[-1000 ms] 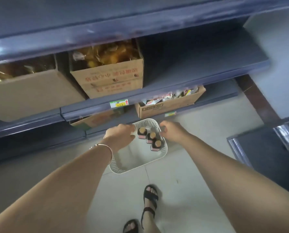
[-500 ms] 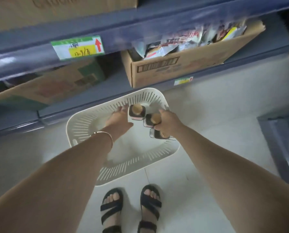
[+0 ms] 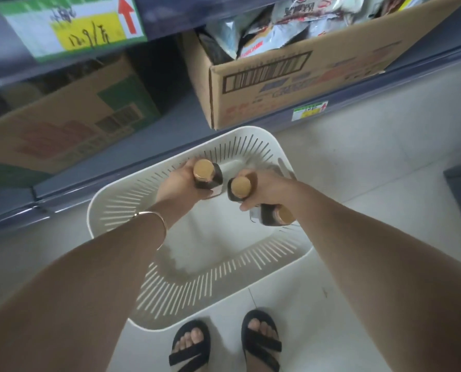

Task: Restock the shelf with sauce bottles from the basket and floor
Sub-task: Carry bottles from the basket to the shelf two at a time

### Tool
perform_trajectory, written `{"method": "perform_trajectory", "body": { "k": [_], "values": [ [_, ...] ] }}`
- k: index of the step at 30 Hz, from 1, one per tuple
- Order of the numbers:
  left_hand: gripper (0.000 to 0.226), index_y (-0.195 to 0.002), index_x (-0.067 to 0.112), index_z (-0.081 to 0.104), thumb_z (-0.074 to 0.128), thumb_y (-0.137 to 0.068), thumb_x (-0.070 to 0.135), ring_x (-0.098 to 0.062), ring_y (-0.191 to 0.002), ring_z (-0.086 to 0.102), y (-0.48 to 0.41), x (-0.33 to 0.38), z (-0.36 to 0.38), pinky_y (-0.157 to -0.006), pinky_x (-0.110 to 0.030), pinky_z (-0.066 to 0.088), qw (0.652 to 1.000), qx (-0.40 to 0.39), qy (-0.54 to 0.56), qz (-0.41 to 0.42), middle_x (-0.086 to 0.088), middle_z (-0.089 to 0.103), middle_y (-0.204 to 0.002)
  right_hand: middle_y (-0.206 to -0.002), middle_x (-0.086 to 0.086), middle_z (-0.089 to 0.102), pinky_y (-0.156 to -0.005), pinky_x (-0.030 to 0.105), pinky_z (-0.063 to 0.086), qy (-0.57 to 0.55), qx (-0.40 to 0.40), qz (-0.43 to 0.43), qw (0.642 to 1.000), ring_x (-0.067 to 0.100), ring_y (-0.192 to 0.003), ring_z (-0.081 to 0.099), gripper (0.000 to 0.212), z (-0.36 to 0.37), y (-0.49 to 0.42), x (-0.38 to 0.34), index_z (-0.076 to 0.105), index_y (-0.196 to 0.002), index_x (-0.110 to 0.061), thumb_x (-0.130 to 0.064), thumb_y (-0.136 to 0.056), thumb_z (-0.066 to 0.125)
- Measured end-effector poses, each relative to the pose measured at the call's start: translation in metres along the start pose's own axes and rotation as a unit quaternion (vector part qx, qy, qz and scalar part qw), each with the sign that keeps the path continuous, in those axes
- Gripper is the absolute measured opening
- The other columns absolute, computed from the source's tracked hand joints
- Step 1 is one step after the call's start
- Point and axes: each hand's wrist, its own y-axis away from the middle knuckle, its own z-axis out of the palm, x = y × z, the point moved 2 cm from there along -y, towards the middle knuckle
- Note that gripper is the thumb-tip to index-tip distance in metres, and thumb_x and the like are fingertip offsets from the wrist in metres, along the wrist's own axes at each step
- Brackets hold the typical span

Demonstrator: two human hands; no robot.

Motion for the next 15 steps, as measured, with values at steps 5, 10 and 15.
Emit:
{"method": "perform_trajectory", "body": {
  "k": [5,10,15],
  "values": [
    [0.056,-0.115,0.018,0.047,0.078,-0.069,0.024,-0.03,-0.102,0.059,0.008,-0.019,-0.001,-0.087,-0.033,0.048,1.0,0.002,-0.023,-0.007,-0.007,0.058,-0.116,-0.099,-0.001,0.06,-0.078,0.025,0.039,0.001,0.019,-0.01,1.0,0.018,-0.098,0.057,0.047,0.005,-0.012,-0.021,0.061,-0.112,-0.016,-0.013,-0.069,0.079],
    [0.05,-0.114,0.026,0.047,0.073,-0.072,0.026,-0.032,-0.1,0.061,0.021,-0.008,-0.006,-0.086,-0.04,0.052,0.999,-0.026,-0.043,-0.021,-0.006,0.064,-0.11,-0.095,0.0,0.06,-0.073,0.024,0.047,-0.149,0.063,0.03,0.986,0.015,-0.091,0.057,0.038,-0.001,0.008,-0.022,0.061,-0.109,-0.017,-0.009,-0.075,0.076],
    [0.05,-0.117,0.017,0.051,0.072,-0.072,0.021,-0.028,-0.099,0.061,0.062,0.031,-0.049,-0.075,-0.026,0.044,0.998,-0.032,0.004,-0.052,-0.008,0.067,-0.105,-0.11,0.007,0.068,-0.096,0.036,0.049,-0.214,0.131,0.041,0.967,0.024,-0.104,0.062,0.048,-0.024,0.049,-0.047,0.061,-0.111,-0.014,-0.012,-0.067,0.079]
  ]
}}
